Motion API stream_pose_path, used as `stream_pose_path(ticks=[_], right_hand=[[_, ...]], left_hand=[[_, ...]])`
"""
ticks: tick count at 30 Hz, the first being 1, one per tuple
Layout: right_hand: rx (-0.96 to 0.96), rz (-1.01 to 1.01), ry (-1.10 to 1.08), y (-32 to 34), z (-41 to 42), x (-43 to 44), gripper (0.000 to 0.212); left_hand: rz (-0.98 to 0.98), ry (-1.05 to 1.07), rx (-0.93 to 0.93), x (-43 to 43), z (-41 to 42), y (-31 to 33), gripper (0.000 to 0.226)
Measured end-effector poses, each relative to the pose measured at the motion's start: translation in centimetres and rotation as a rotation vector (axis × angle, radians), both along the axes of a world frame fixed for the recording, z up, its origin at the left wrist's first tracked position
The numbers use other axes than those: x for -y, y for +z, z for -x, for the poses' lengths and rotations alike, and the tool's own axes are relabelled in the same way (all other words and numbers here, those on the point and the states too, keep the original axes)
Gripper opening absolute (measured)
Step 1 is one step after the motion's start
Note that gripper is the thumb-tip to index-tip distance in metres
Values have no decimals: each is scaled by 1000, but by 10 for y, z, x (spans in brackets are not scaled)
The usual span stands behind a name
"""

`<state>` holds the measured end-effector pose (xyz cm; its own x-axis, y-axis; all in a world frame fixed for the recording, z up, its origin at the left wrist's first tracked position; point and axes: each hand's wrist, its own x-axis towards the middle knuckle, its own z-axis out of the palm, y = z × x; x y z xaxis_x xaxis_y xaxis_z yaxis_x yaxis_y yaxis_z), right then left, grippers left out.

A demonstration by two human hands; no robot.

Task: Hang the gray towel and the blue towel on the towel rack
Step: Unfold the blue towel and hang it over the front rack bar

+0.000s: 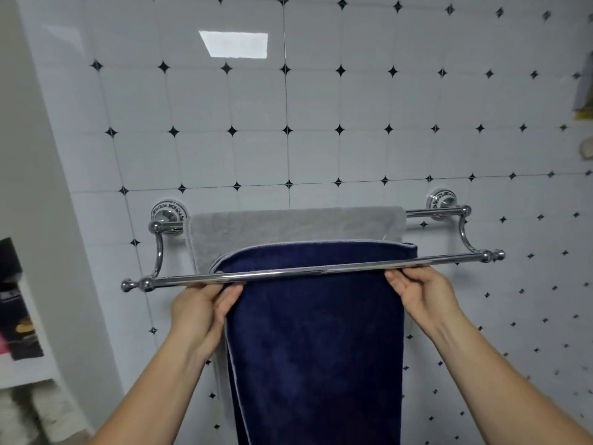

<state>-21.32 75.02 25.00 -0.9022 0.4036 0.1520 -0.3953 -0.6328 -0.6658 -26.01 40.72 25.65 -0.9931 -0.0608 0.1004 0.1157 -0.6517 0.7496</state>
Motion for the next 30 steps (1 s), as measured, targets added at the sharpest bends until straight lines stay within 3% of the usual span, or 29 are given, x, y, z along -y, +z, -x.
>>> stream_pose_path(ticks=[3, 6, 7, 9, 11, 13, 15, 19, 23, 26, 30], right_hand=[[-153, 143, 153, 1, -1, -2, 16], [-119, 215, 155, 15, 1, 5, 62], [-78, 238, 131, 23, 3, 8, 66], [9, 244, 87, 34, 8, 14, 43], [78, 208, 63, 39, 10, 17, 19], [110, 174, 36, 37, 11, 16, 18], [129, 116, 19, 33, 9, 12, 19], [168, -54, 13, 26, -1, 5, 10], [412, -362, -137, 30, -17, -3, 30], [581, -520, -68, 31, -24, -10, 37], [574, -562, -40, 37, -25, -10, 30]], left_hand=[[-167, -42, -62, -6, -7, -2, 32], [-441, -131, -124, -13, -14, 3, 27], [-485, -128, -134, -16, -16, 6, 21], [-503, -90, -135, -24, -18, 16, 14], [-445, -46, -73, -33, -15, 27, 11], [-348, 37, 37, -40, -13, 34, 7], [-281, 125, 76, -42, -11, 33, 20], [-164, 212, -26, -41, -14, 20, 28], [-107, 256, -55, -39, -14, 12, 19], [-56, 329, -25, -39, -16, 5, 24], [21, 477, 49, -39, -17, 3, 39]])
